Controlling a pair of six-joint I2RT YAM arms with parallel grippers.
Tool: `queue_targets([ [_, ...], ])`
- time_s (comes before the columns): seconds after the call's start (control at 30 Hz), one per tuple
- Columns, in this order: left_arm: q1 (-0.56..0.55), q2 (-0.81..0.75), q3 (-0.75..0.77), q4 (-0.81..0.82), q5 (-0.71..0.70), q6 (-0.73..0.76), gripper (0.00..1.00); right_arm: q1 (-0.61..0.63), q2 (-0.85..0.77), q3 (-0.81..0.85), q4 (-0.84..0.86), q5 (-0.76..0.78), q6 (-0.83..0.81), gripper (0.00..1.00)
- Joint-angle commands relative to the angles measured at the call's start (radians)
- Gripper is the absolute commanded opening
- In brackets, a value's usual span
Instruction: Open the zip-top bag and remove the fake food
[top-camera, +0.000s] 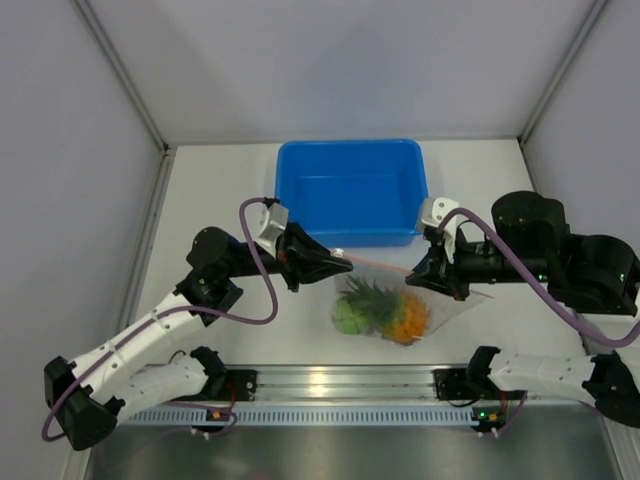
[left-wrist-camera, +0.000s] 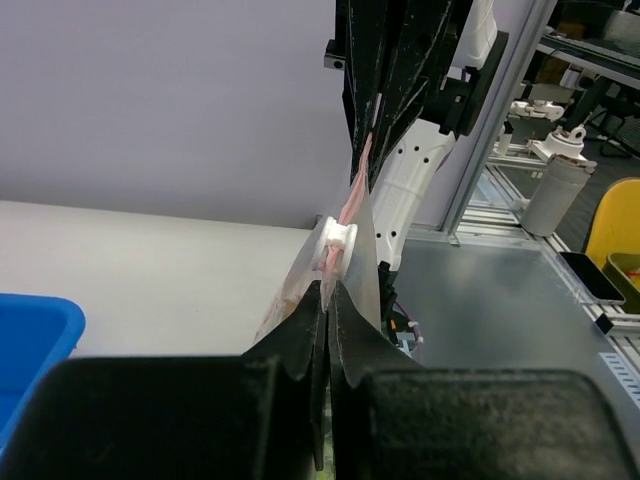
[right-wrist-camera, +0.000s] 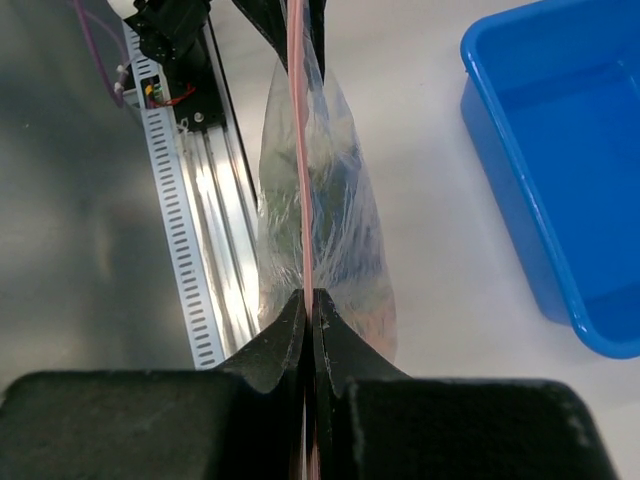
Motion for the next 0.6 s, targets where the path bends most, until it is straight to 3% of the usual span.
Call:
queue_targets([
  [0.0,-0.004,0.015,0.034,0.076,0.030,-0.004,0.00,0.015,-0.024,-0.028,0.111,0.002,-0.015,0.00],
  [0.27,-0.004,0.043,0.040,0.076,0.013,-0.032,0.00,0.015,-0.067,-0.134,0.275,0.006,-0.006,0.09],
  [0.57,-0.005,0.049,0.040,0.076,0.050,-0.032,0.00,0.015,-0.057,-0.174,0.511,-0.027,0.038,0.35],
])
